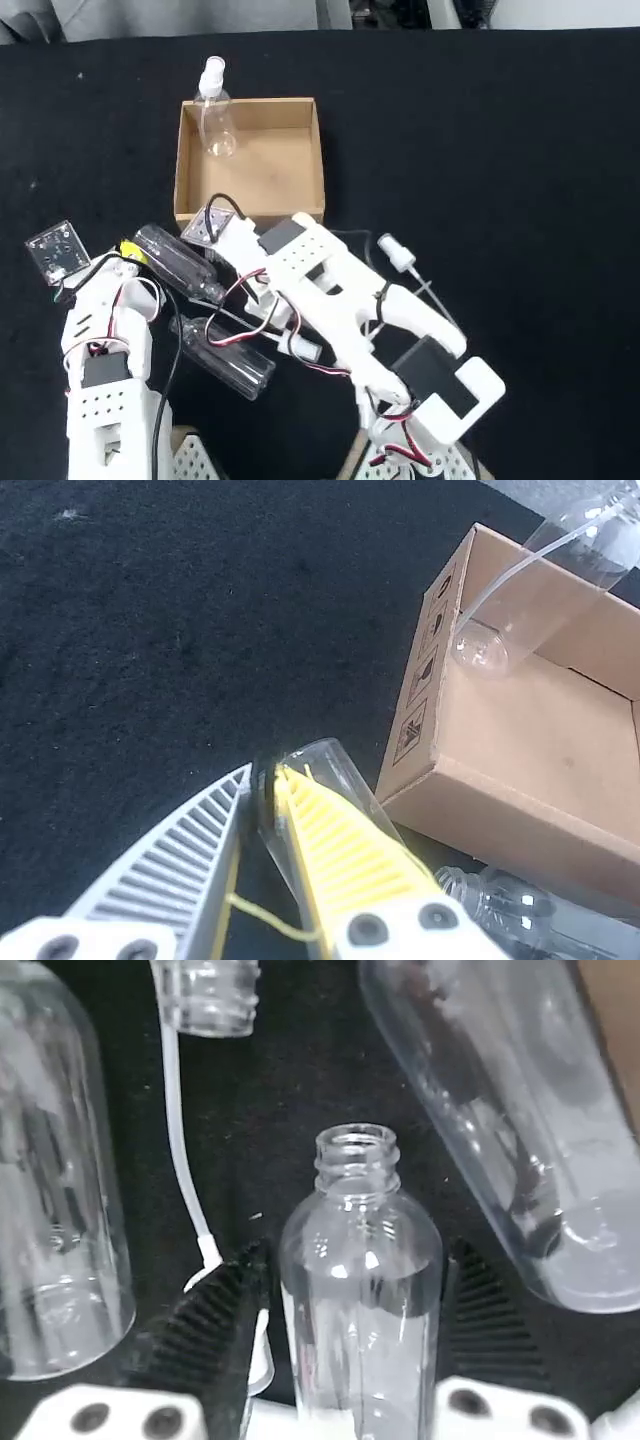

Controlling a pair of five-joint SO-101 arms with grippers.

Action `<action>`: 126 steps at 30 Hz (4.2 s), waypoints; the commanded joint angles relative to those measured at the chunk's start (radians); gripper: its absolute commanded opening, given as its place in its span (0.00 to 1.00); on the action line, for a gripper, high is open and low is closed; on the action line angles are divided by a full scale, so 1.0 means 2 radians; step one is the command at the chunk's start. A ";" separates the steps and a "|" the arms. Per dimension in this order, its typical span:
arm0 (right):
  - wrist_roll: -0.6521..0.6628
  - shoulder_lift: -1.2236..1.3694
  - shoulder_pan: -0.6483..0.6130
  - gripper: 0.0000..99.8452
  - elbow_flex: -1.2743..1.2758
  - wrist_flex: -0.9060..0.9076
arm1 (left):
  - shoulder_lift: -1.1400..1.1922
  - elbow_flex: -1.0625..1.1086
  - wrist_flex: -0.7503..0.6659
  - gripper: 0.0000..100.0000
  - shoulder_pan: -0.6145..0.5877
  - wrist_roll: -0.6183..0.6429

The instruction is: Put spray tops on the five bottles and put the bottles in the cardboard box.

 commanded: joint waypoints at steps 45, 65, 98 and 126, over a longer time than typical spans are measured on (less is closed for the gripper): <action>0.003 -0.292 0.014 0.06 0.081 0.015 | -0.007 -0.007 -0.012 0.03 -0.005 -0.005; -0.054 -0.567 0.128 0.06 0.179 -0.012 | -0.007 -0.007 -0.012 0.03 -0.004 -0.005; -0.152 -0.816 0.325 0.06 0.300 -0.107 | -0.007 -0.014 -0.013 0.03 -0.002 0.000; -0.151 -0.977 0.357 0.06 0.387 -0.140 | -0.007 -0.070 -0.008 0.03 -0.005 -0.003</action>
